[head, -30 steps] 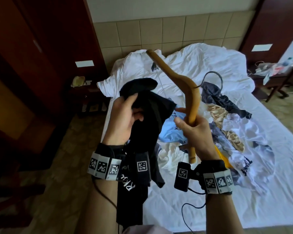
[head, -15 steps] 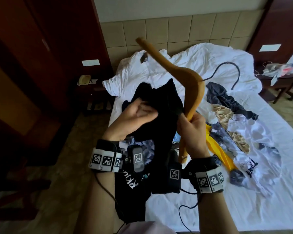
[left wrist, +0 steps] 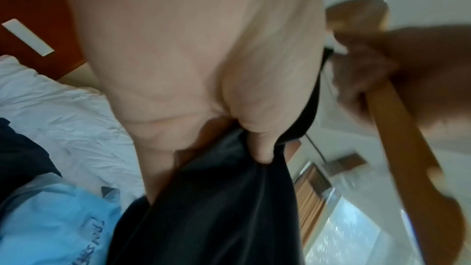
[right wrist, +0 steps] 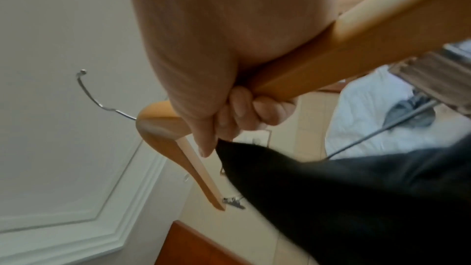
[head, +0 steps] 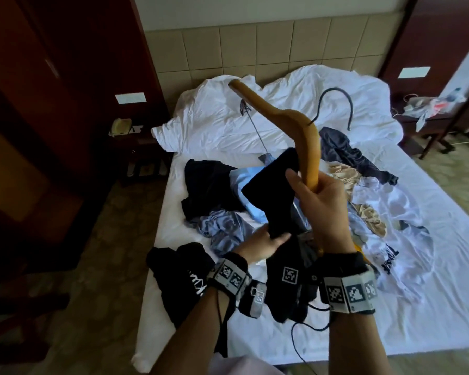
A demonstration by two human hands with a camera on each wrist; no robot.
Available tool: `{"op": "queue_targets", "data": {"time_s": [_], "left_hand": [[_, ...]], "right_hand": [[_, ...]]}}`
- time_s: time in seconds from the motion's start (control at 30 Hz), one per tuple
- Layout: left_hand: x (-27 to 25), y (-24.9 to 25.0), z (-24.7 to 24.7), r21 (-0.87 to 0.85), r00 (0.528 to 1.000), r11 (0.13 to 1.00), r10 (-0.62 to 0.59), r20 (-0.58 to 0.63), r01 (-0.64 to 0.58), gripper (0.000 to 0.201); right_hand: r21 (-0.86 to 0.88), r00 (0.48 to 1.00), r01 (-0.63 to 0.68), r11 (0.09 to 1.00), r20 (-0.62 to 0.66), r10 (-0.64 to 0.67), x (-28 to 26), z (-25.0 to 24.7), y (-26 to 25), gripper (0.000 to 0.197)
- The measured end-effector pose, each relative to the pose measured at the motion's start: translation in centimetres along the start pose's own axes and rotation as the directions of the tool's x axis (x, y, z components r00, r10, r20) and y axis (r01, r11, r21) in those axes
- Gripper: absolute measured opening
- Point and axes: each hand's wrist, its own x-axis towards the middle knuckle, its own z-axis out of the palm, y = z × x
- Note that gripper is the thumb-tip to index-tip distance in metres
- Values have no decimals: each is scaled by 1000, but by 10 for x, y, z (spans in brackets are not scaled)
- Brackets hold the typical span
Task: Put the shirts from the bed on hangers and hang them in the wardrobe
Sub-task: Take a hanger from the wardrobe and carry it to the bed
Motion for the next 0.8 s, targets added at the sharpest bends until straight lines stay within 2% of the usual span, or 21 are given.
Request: {"op": "queue_targets", "data": {"time_s": [0.07, 0.1, 0.17, 0.2, 0.3, 0.37, 0.5, 0.57, 0.67, 0.73, 0.8], "left_hand": [[4, 1, -15, -121, 994, 992, 6, -112, -20, 40], [6, 1, -23, -213, 983, 976, -1, -181, -39, 43], [6, 6, -41, -440, 953, 890, -23, -302, -118, 31], [5, 11, -49, -550, 937, 820, -50, -345, -159, 27], [-12, 40, -73, -767, 933, 616, -142, -331, -179, 60], [-24, 56, -85, -817, 952, 546, -104, -287, -187, 55], [-49, 84, -96, -906, 977, 377, -17, -213, -191, 63], [-52, 91, -99, -922, 968, 303, 3, -251, -240, 61], [-50, 92, -103, -916, 962, 304, 5, -273, -262, 64], [-46, 87, -104, -900, 966, 363, 2, -257, -241, 63], [-40, 76, -104, -860, 956, 448, -37, -291, -244, 49]], "right_hand": [[-77, 996, 56, 995, -61, -61, 4, -18, -2, 16], [-114, 992, 65, 991, -96, -76, 6, -27, -1, 14], [-164, 982, 59, 985, -167, -87, 9, -41, 4, 34], [-165, 978, 40, 986, -197, -73, 10, -45, 6, 43], [-49, 977, -14, 999, -215, 3, 8, -48, 9, 41], [57, 982, -31, 998, -187, 41, 6, -44, 14, 48], [181, 992, -108, 978, -41, 117, 6, -30, 22, 60], [196, 989, -145, 970, 54, 137, 6, -22, 20, 49], [261, 980, -156, 953, 159, 117, 3, -9, 12, 42], [323, 981, -133, 937, 179, 78, 4, 1, 10, 48], [399, 977, -135, 907, 208, 53, 5, 14, 9, 58]]}}
